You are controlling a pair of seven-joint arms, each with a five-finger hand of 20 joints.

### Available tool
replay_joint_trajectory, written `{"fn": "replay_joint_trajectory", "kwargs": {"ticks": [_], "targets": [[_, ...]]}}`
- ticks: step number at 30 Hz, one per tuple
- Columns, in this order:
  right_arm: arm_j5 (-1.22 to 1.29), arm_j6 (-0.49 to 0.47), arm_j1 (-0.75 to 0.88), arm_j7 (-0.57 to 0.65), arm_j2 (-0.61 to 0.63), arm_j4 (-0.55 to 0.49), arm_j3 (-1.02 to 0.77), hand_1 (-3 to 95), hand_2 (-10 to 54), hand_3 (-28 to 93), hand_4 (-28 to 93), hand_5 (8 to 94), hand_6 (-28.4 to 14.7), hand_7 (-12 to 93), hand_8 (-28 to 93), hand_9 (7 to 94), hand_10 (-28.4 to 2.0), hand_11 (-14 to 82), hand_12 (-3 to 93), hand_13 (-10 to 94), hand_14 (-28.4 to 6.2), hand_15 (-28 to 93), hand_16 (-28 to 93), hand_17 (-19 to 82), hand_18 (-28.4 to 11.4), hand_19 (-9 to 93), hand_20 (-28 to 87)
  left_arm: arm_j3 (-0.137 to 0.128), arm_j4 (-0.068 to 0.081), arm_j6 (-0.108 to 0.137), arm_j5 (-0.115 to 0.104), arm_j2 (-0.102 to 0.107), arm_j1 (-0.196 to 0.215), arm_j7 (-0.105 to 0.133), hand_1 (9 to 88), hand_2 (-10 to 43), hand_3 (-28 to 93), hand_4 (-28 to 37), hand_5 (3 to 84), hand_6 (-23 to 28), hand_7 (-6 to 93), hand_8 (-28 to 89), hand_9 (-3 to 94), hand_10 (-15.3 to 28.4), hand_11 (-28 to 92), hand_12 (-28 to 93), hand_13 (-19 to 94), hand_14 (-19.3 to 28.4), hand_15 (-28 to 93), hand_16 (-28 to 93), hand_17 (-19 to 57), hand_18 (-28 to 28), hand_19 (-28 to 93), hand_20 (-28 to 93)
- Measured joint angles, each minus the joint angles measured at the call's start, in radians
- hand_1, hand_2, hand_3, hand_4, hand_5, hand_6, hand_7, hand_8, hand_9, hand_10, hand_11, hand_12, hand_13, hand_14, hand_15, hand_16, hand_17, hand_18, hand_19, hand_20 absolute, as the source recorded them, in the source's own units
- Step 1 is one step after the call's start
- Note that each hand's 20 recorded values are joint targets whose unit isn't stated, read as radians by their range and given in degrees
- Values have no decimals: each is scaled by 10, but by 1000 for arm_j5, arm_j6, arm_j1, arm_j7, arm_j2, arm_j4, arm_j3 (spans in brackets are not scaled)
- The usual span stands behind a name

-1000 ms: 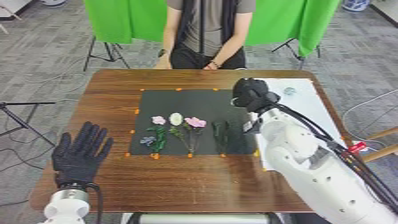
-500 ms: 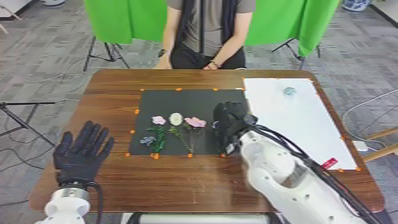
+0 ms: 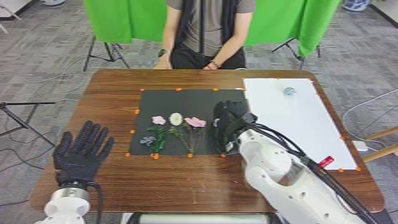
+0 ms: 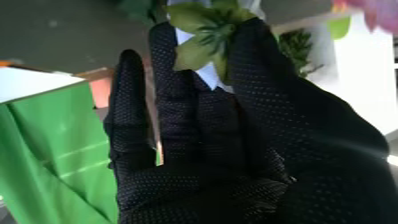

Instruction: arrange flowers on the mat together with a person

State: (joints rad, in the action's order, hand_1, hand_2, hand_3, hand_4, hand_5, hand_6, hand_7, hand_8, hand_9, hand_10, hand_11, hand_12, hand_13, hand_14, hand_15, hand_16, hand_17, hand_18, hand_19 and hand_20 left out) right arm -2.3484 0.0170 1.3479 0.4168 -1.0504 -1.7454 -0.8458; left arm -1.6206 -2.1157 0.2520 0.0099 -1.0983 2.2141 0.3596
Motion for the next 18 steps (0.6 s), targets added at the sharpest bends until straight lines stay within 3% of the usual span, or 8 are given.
{"fn": "replay_joint_trajectory", "kwargs": {"ticks": [5,9,18], "targets": [[-5,-20,2,6,-3,6,-4,549,-95,739,-283,595,8,266,-100,626,-112,191,192,536,-89,408,297,210,-195,675,236,-1,0,1,-9,0,0,2,239,172,743,-283,475,82,128,-106,403,131,177,54,295,140,252,-71,-66,148,385,87],[-2,-14,6,13,-3,5,-9,531,-95,753,-283,582,3,251,-163,600,-119,186,174,522,-98,435,270,211,-199,716,257,-2,0,1,-14,0,1,8,235,157,751,-283,475,82,128,-106,402,131,177,54,295,140,250,-70,-66,149,385,87],[15,-13,18,25,-1,-23,-24,487,-95,788,-283,565,-9,235,-158,582,-132,171,165,507,-115,477,196,207,-203,721,262,-1,1,-1,-33,0,1,21,231,148,754,-283,474,82,126,-105,400,131,176,54,294,141,248,-69,-65,148,379,87]]}}
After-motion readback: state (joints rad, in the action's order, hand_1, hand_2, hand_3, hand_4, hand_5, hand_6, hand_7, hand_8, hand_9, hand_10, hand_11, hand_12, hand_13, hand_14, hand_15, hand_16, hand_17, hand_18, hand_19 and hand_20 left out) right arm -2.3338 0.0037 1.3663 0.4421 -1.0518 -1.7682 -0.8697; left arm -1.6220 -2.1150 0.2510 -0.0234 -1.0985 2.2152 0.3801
